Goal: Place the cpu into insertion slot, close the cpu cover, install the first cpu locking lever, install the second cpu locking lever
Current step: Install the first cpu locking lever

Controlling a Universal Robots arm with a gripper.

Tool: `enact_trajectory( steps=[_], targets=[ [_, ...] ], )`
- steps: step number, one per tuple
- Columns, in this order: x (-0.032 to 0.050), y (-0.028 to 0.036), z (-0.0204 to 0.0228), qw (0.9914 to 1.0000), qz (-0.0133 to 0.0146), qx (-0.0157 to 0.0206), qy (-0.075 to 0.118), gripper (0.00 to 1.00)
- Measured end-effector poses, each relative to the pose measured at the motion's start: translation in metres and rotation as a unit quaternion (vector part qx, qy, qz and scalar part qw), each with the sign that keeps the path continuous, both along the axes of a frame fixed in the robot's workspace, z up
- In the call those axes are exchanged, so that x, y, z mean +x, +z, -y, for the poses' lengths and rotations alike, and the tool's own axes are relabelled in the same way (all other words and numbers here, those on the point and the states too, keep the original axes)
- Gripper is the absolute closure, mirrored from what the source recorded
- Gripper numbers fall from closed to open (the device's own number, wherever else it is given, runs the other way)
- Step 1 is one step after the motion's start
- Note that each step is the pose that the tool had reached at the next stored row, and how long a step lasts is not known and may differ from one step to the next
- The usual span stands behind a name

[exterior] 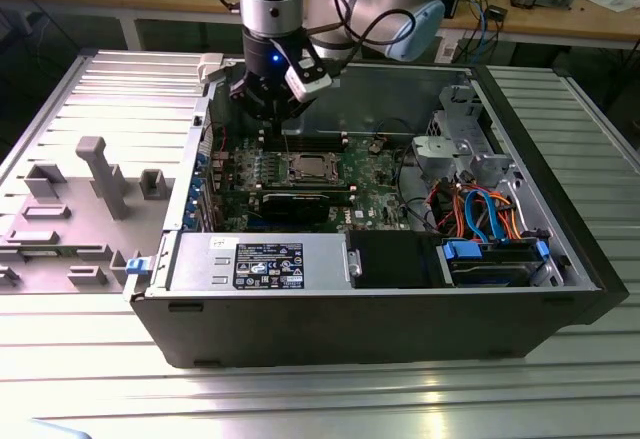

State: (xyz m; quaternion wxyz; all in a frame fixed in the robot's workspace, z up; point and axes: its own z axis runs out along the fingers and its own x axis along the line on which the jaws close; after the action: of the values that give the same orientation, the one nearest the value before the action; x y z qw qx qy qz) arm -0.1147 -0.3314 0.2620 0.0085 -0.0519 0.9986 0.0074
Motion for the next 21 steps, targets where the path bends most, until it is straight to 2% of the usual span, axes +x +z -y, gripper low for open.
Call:
enact_trajectory(
  steps=[1, 4, 8, 10, 11, 18, 21],
  targets=[
    [-0.0005, -0.0004, -0.0032, 1.0, 0.0, 0.0, 0.0, 0.89],
    [-0.0005, -0.0018, -0.0085, 1.0, 0.0001, 0.0001, 0.0, 0.89],
    [-0.0006, -0.0026, -0.0129, 1.0, 0.0001, 0.0, 0.0, 0.89],
    [-0.0007, -0.0027, -0.0159, 1.0, 0.0016, 0.0001, 0.002, 0.89],
    [-0.0008, -0.0028, -0.0174, 0.99999, 0.0037, 0.0, 0.003, 0.89],
    [0.0032, -0.003, -0.0186, 0.99999, 0.0044, 0.0, 0.003, 0.89],
    [0.0089, -0.0034, -0.0192, 0.99999, 0.0044, 0.0, 0.003, 0.89]
  ],
)
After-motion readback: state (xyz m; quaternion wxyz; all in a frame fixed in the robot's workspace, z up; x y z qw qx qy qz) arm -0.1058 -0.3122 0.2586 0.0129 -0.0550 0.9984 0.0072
